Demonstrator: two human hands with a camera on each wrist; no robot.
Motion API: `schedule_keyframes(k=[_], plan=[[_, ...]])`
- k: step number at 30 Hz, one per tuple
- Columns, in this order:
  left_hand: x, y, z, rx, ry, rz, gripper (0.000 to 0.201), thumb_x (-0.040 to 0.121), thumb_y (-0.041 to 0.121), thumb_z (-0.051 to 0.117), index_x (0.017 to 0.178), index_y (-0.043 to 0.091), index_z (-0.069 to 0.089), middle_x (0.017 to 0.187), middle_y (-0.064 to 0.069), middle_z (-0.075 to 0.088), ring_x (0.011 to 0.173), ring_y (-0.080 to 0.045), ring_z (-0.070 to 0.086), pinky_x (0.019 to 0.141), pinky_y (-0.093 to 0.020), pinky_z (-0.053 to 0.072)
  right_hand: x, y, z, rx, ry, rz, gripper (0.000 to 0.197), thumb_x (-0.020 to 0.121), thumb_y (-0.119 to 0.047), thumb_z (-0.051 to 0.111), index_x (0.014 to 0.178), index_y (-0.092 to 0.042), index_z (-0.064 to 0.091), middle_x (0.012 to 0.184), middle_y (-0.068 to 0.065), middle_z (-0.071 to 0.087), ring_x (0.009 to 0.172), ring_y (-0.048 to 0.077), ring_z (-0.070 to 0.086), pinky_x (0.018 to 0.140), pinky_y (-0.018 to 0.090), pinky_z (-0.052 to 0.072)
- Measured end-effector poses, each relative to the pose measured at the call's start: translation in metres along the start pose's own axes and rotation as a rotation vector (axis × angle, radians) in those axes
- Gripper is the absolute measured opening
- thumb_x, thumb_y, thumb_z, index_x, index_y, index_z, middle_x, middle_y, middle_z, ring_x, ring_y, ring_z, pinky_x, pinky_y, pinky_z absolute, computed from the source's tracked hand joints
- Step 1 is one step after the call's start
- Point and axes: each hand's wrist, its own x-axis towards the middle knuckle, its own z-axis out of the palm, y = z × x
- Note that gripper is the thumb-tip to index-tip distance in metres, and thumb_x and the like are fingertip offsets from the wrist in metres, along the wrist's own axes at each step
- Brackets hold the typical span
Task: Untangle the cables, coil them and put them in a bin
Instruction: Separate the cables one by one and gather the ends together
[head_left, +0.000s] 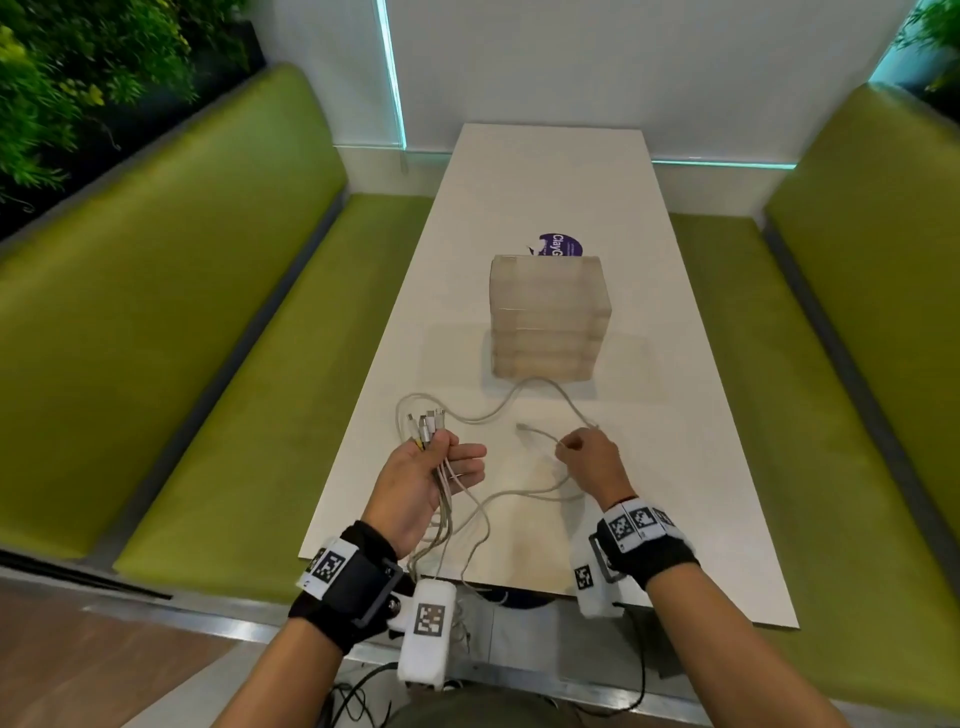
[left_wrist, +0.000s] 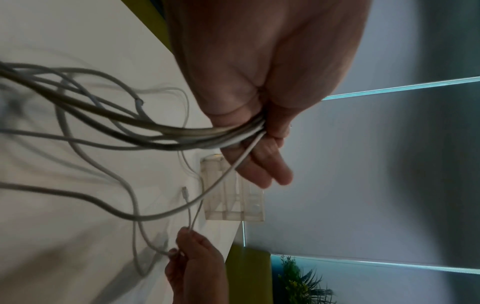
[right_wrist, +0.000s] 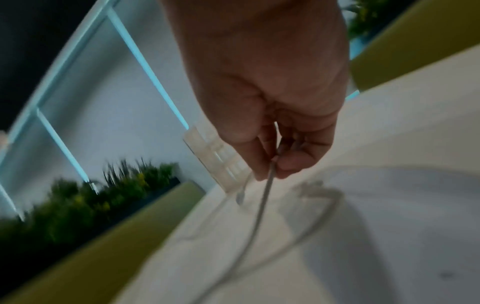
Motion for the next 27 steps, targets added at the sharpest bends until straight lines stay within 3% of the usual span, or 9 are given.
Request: schedule_keyframes(k=[3,5,9,17,21,23,25,27], plan=[[0.008,-0.001,-0.001,-0.036,0.005,0.002,0.024,0.102,0.014,0.037,0.084,0.003,0.049,0.102,-0.026,0.069,0.092,-0.029,0.071,0.078,-0.037,0.060,-0.042,-0.035,-0.007,0.512,-0.128,-0.142,0.005,0.089,-0.009,0.062,0.087,-0.010,0.066,0.076,0.004,0.066,0.067,0.017,0.062,0.062,0.026,0.050],[0.013,-0.004,-0.001,-0.014,0.022,0.020,0.022,0.102,0.015,0.038,0.086,0.003,0.049,0.110,-0.027,0.067,0.100,-0.031,0.069,0.079,-0.036,0.059,-0.071,-0.056,-0.007,0.621,-0.238,-0.234,0.006,0.089,-0.007,0.062,0.092,-0.008,0.066,0.076,0.006,0.067,0.068,0.017,0.064,0.062,0.026,0.054],[0.017,-0.006,0.000,0.039,-0.013,0.039,0.031,0.101,0.017,0.039,0.106,-0.009,0.055,0.113,-0.020,0.069,0.106,-0.028,0.067,0.077,-0.029,0.057,-0.102,-0.069,0.004,0.555,-0.339,-0.308,0.011,0.089,-0.010,0.063,0.098,-0.011,0.069,0.078,0.010,0.068,0.070,0.020,0.068,0.063,0.029,0.055],[0.015,-0.004,0.001,-0.019,-0.068,0.014,0.034,0.099,0.018,0.041,0.116,-0.007,0.055,0.111,-0.013,0.071,0.105,-0.021,0.068,0.080,-0.027,0.057,-0.107,-0.063,0.019,0.501,-0.172,-0.397,0.016,0.084,-0.012,0.069,0.099,-0.015,0.075,0.078,-0.014,0.070,0.058,0.009,0.060,0.056,0.016,0.045],[0.011,0.000,-0.001,-0.024,-0.145,0.019,0.031,0.092,0.022,0.045,0.113,0.001,0.055,0.113,-0.012,0.071,0.108,-0.022,0.066,0.084,-0.028,0.056,-0.104,-0.064,0.015,0.488,-0.151,-0.439,0.013,0.084,-0.017,0.069,0.086,-0.029,0.075,0.068,-0.005,0.068,0.051,0.010,0.052,0.057,0.019,0.046],[0.010,0.001,-0.001,0.031,-0.151,0.042,0.027,0.089,0.024,0.048,0.104,0.004,0.060,0.106,-0.008,0.073,0.105,-0.023,0.067,0.089,-0.030,0.053,-0.104,-0.065,0.014,0.464,-0.157,-0.447,0.015,0.085,-0.019,0.069,0.080,-0.032,0.072,0.066,-0.002,0.067,0.050,0.010,0.050,0.056,0.020,0.046],[0.009,0.003,0.000,0.038,-0.115,0.058,0.024,0.089,0.022,0.050,0.091,0.003,0.063,0.088,-0.003,0.074,0.099,-0.024,0.068,0.092,-0.033,0.051,-0.102,-0.064,0.013,0.400,-0.225,-0.442,0.009,0.087,-0.023,0.067,0.077,-0.021,0.069,0.063,-0.002,0.064,0.052,0.008,0.052,0.056,0.019,0.045],[0.008,0.011,0.002,-0.066,-0.072,0.083,0.021,0.094,0.018,0.046,0.088,0.003,0.057,0.069,-0.003,0.067,0.086,-0.023,0.071,0.091,-0.038,0.054,-0.098,-0.057,0.014,0.197,-0.361,-0.451,0.022,0.090,-0.032,0.062,0.077,-0.014,0.064,0.061,-0.006,0.060,0.055,0.004,0.053,0.058,0.017,0.042]])
